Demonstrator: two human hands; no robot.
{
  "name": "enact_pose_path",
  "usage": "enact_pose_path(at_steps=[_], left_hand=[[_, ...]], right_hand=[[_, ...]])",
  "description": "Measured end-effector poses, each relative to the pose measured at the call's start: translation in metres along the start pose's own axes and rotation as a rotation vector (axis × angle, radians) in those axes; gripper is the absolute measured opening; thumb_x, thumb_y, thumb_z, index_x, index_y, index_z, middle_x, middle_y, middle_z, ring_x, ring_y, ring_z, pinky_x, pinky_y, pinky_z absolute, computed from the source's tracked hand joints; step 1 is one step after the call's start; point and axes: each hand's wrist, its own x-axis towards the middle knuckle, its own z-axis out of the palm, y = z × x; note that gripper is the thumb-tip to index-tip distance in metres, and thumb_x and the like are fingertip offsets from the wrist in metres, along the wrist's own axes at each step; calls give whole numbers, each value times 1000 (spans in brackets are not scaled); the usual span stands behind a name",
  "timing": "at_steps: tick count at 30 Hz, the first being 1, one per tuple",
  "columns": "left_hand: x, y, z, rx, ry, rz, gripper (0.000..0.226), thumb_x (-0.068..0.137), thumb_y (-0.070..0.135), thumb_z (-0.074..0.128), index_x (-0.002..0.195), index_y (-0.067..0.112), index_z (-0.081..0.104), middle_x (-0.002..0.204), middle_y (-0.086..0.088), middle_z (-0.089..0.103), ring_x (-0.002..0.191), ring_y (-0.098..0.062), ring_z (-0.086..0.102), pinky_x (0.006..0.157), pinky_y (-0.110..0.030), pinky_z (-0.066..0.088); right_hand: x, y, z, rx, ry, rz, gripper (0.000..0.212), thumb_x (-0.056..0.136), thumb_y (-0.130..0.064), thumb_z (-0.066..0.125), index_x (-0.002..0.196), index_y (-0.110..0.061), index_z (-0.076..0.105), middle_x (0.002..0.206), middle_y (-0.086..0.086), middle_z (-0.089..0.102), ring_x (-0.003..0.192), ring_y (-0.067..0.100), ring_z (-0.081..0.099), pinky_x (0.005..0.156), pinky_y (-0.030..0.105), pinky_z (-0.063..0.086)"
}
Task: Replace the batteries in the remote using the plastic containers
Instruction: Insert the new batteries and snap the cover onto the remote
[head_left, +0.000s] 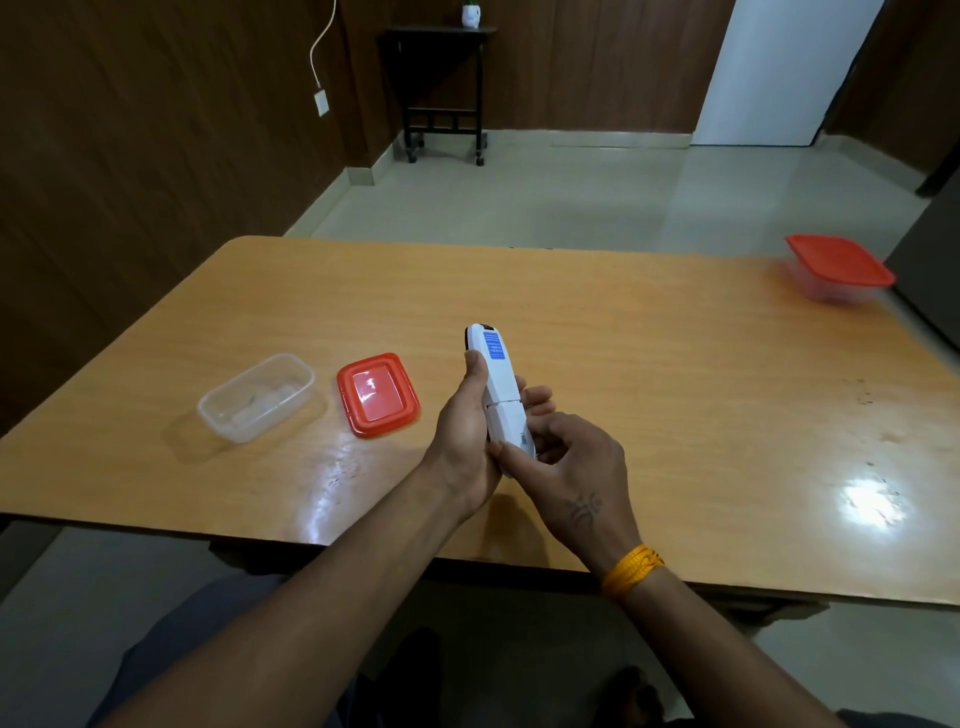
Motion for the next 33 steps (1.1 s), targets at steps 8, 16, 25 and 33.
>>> enact_pose_path(at_steps=[8, 16, 25, 33], left_hand=[[1, -6, -6, -6, -20, 5, 70, 103, 68, 38, 121, 4, 58, 117, -21, 73, 104, -34, 74, 88, -47, 60], [5, -5, -6, 38, -36, -20, 73, 104, 67, 36, 128, 2, 60, 127, -22, 74, 110, -35, 72, 98, -51, 58], [12, 2, -15, 583, 101, 133, 35, 109, 20, 53, 141, 8, 60, 124, -15, 74, 108, -32, 74, 73, -37, 64], [28, -6, -24, 743, 141, 215, 48, 88, 27, 79, 130, 5, 69, 105, -11, 82, 90, -25, 81, 84, -45, 67]], right_hand=[[-1, -3, 1, 45, 19, -28, 47, 78, -59, 75, 104, -20, 81, 83, -8, 70, 73, 9, 64, 61, 32, 57], [-1, -5, 1, 38, 45, 3, 52, 76, -67, 71, 98, -20, 77, 87, -10, 73, 76, 6, 68, 62, 28, 61], [16, 11, 2, -1, 34, 165, 29, 88, -56, 76, 93, -27, 76, 83, -13, 74, 78, 2, 69, 63, 26, 55], [37, 21, -13, 565, -79, 552, 9, 96, -11, 74, 88, -10, 78, 87, 13, 80, 83, 27, 77, 66, 35, 66]])
